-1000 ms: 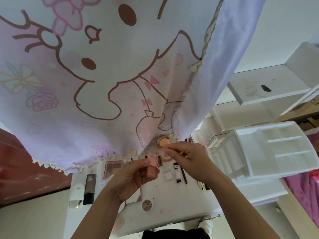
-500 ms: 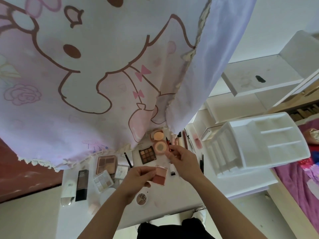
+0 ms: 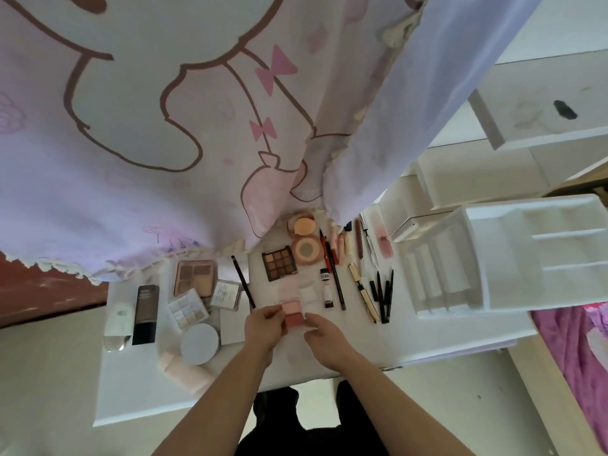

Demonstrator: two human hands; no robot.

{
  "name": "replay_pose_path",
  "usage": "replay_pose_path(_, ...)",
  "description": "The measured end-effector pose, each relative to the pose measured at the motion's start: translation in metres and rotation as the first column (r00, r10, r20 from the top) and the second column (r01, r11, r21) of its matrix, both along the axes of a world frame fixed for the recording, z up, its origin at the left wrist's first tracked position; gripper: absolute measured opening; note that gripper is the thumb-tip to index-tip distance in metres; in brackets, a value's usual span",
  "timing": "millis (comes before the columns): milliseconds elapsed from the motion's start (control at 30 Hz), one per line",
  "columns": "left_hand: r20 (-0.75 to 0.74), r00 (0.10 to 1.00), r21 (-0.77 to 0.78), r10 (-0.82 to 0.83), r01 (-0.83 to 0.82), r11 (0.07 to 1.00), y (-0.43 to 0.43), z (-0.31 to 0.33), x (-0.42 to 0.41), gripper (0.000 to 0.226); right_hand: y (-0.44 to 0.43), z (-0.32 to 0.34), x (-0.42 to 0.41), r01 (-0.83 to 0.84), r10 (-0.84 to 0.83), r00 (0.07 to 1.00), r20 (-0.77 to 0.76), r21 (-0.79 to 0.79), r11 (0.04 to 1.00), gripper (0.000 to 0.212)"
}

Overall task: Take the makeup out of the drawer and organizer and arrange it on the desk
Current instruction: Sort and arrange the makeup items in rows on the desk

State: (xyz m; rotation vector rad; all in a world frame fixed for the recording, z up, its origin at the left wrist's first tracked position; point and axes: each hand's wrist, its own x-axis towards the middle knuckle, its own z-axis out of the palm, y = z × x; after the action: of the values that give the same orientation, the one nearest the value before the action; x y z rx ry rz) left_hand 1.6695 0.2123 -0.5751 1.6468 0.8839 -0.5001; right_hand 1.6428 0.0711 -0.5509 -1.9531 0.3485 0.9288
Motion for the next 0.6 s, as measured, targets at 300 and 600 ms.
replay_pose_path(300, 0.000, 0.985, 0.140, -0.175, 0.173, 0.975, 0.012, -0.008, 0.000, 0.016, 0.004, -0.014, 0.005, 0.028, -0.027, 0.999, 0.024, -0.021, 0.999, 0.045)
replay_pose_path(600, 0.062, 0.886, 0.530, -0.459, 0.361, 0.767, 0.079, 0.004, -0.028, 0.022, 0.029, -0.013, 0.017, 0.053, -0.023, 0.982, 0.185, -0.157, 0.986, 0.017)
